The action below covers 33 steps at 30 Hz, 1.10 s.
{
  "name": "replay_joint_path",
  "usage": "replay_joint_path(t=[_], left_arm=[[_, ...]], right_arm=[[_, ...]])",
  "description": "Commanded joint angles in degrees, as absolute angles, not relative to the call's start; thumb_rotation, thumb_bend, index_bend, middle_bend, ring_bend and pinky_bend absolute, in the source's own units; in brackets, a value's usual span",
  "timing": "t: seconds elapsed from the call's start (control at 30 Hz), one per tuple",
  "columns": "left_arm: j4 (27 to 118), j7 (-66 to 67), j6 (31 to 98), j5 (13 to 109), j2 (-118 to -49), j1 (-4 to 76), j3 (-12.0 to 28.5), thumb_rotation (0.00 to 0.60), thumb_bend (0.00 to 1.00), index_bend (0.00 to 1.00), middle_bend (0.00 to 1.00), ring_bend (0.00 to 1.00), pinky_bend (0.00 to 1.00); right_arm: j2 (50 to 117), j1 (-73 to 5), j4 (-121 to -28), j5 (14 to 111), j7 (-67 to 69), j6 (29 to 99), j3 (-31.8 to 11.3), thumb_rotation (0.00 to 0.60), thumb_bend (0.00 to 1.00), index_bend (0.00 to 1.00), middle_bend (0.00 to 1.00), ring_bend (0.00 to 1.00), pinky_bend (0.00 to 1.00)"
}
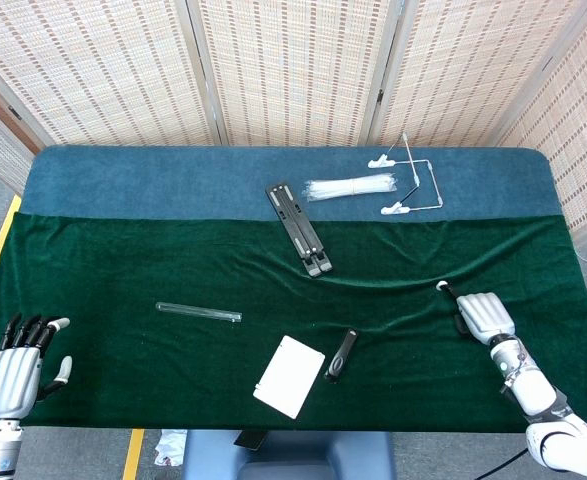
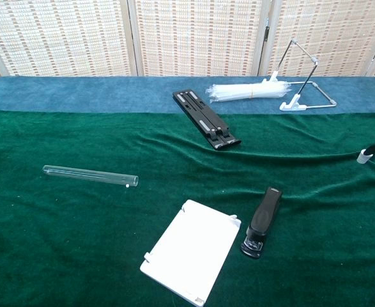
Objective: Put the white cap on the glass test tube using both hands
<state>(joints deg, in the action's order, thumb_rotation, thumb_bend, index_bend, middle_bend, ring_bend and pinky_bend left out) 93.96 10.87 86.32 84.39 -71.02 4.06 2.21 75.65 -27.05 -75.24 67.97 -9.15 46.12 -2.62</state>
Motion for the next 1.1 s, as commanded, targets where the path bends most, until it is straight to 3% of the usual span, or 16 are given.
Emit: replay_joint_path(t=[0.03,0.6,0.87,0.93,1.0,1.03,1.1], left_arm=[[93.9,10.9,86.3,84.3,-71.0,4.0,2.2,0.6,0.47,0.27,0.24,0.15,0.0],[93.9,11.2,86.2,84.2,-71.3,4.1,2.4,0.6,0.47,0.27,0.24,0.15,0.0],[94.1,11.0,86.2,84.4,-71.0,4.3,2.5,0.6,0.46,0.27,0.24,0.15,0.0],[94.2,11.0,86.6,84.6,-70.9,4.2,2.6,0.6,0.47,0.27,0.24,0.15,0.0],[94.4,10.9,86.9,84.9,-70.9,4.1,2.6,0.6,0.47,0.27,0.24,0.15,0.0],[94.5,10.9,87.1,85.1,-70.9,4.0,2.5,0.6,0.47,0.27,0.24,0.15,0.0],[94.6,10.9,87.2,85.3,-70.9,4.0,2.3,0.6,0.46,0.27,0.24,0.15,0.0]], right_arm=[[75.6,-27.1,-74.9,67.5,-9.2,45.9,-2.7,0.6,0.72,0.11,0.96,1.0,1.0],[74.9,-26.8,-76.0,69.0,-8.0,48.4,-2.7,0.6,0.72,0.11,0.96,1.0,1.0],[70.9,-23.5,-81.7,71.0,-5.4,56.9,-3.9,0.6,0.71,0.12,0.94,1.0,0.98],[69.2,-22.5,-84.4,71.0,-4.0,58.9,-4.7,0.592,0.48,0.14,0.87,1.0,0.86],[66.8,-21.5,-88.4,70.6,-1.0,60.0,-5.5,0.499,0.28,0.14,0.8,0.99,0.76],[65.5,-21.1,-90.3,71.0,0.9,60.4,-5.9,0.422,0.23,0.14,0.77,0.99,0.73],[63.9,-20.8,-92.0,72.5,3.1,60.8,-5.8,0.336,0.19,0.14,0.75,0.97,0.73]])
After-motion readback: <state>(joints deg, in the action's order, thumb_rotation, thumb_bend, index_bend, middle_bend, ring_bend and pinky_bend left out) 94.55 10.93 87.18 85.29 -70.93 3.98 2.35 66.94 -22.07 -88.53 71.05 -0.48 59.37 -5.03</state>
